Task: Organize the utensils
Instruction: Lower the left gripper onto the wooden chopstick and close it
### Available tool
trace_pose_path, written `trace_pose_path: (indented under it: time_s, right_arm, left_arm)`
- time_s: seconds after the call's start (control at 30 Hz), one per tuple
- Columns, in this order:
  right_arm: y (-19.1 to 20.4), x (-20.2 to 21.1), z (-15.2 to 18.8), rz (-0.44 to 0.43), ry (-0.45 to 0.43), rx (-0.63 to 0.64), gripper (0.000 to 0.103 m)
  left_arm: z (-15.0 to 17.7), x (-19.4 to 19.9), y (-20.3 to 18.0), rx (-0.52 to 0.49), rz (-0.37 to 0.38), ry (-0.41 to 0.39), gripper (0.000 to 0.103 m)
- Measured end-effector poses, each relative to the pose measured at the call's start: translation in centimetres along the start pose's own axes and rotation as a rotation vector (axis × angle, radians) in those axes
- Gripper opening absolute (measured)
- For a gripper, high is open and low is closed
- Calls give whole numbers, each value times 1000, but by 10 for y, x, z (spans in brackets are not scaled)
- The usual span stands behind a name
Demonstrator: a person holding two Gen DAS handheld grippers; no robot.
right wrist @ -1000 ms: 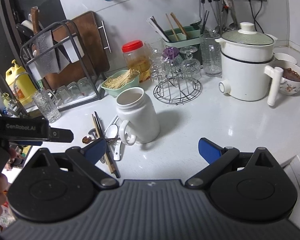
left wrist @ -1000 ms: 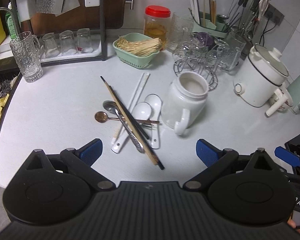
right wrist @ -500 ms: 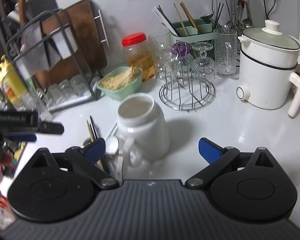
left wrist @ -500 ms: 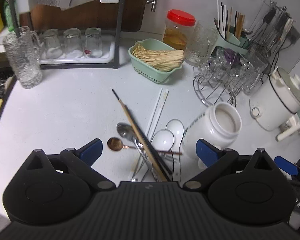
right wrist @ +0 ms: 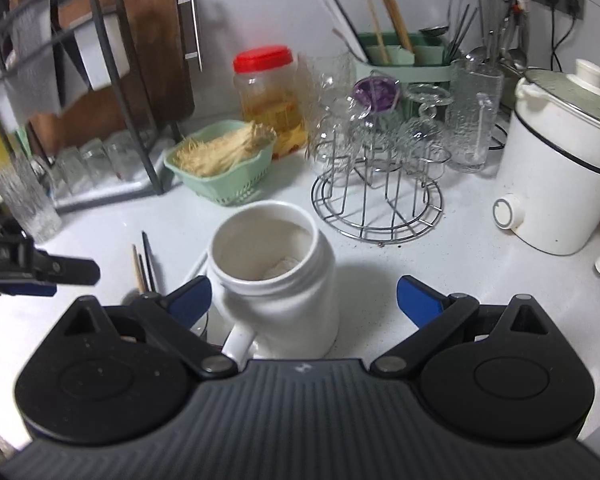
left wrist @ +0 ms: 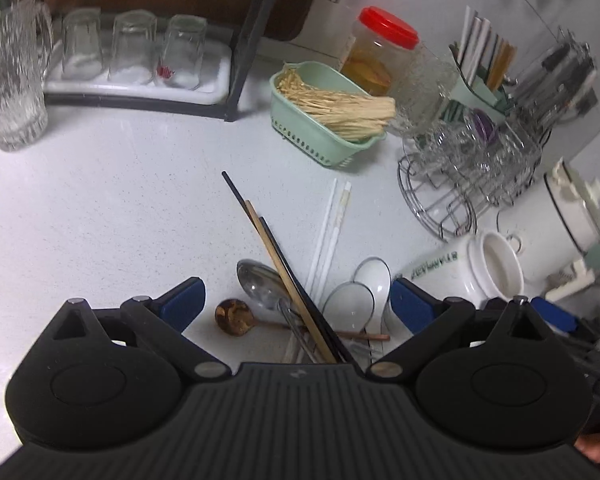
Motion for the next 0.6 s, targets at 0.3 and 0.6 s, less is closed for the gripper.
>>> trace_pose_path:
  time_s: [0.3, 0.6]
  right_arm:
    - [20, -26, -9, 52, -1, 23, 100]
    - [36, -44, 1, 103, 24, 110, 91]
  left_arm:
    - [-10, -42, 22, 79, 128, 10, 89]
    - [-25, -70, 44, 181, 150, -15, 59]
Point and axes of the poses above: each gripper's, at about its wrist camera, not at the fingertips, and x roughly against the way its jaws point, y to its left, z to its underside, the point moved 5 cm from there along -x, roughly the way its jaws point, and after that the axes turned 2 degrees about -x, right-handed, at the moved point
